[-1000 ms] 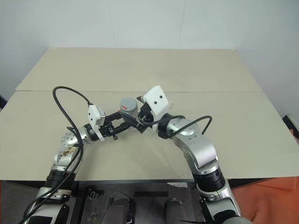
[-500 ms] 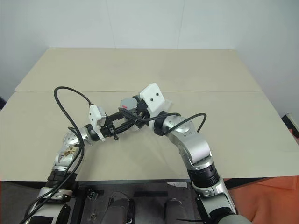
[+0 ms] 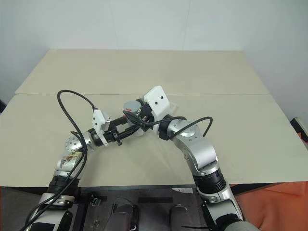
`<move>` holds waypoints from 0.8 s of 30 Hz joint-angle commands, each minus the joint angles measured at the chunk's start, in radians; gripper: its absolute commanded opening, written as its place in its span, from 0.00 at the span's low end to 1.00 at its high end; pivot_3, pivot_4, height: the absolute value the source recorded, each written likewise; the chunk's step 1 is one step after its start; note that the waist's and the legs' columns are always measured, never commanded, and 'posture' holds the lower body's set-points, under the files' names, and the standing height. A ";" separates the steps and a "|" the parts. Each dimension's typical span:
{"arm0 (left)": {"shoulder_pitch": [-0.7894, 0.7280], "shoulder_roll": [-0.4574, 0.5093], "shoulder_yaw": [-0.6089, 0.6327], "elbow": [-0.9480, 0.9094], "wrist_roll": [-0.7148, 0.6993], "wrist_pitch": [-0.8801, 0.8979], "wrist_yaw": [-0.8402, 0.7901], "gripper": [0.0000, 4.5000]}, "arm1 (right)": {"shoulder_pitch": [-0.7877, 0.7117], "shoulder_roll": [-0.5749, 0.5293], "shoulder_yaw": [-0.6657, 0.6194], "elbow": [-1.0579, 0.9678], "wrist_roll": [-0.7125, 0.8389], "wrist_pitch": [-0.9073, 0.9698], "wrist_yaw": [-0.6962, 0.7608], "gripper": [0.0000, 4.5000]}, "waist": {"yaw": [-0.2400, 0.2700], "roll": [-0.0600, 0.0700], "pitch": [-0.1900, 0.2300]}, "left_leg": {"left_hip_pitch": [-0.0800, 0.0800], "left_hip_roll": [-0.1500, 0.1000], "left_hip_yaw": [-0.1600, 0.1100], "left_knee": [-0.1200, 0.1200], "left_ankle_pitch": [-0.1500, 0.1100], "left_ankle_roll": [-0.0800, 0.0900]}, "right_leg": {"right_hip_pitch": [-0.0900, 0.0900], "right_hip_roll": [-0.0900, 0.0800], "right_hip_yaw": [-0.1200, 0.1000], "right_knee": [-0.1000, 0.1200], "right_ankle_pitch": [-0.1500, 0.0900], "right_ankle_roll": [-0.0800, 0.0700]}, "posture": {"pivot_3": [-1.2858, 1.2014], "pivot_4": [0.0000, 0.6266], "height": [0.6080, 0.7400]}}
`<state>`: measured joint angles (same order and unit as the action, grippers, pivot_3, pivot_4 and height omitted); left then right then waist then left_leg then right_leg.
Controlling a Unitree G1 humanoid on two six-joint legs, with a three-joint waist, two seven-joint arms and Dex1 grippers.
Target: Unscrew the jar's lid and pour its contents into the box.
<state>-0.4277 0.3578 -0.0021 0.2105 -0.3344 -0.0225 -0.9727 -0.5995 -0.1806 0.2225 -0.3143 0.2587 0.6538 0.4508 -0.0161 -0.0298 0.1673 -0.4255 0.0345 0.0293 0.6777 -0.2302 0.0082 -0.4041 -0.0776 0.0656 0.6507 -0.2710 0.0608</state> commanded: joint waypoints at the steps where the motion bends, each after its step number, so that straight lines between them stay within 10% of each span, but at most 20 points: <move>1: -0.020 0.000 0.003 -0.020 -0.003 -0.032 -0.005 0.43 | 0.007 0.006 -0.019 -0.050 0.009 -0.019 -0.008 0.62 | 0.000 0.000 0.000 | 0.000 0.000 0.000 0.000 0.000 0.000 | 0.000 0.000 0.000 0.000 0.000 0.000 | 0.52 0.24 1.00; 14: -0.018 0.006 0.010 -0.009 0.003 -0.037 0.004 0.43 | -0.030 0.142 -0.252 -0.078 0.168 0.011 -0.138 0.62 | 0.000 0.000 0.000 | 0.000 0.000 0.000 0.000 0.000 0.000 | 0.000 0.000 0.000 0.000 0.000 0.000 | 0.52 0.24 1.00; 24: -0.034 0.015 0.035 -0.036 -0.013 -0.018 0.047 0.43 | 0.107 -0.153 -0.274 -0.030 -0.079 0.109 -0.239 0.62 | -0.001 0.000 0.000 | 0.000 0.000 0.002 0.000 0.000 0.000 | 0.000 0.000 0.000 0.000 0.000 0.000 | 0.52 0.24 1.00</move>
<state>-0.4376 0.3664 0.0165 0.2107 -0.3349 -0.0378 -0.9314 -0.4938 -0.3136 -0.0235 -0.3290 0.1960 0.7126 0.2265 -0.0167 -0.0298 0.1673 -0.4259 0.0343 0.0323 0.6773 -0.2302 0.0082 -0.4042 -0.0778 0.0656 0.6503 -0.2710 0.0608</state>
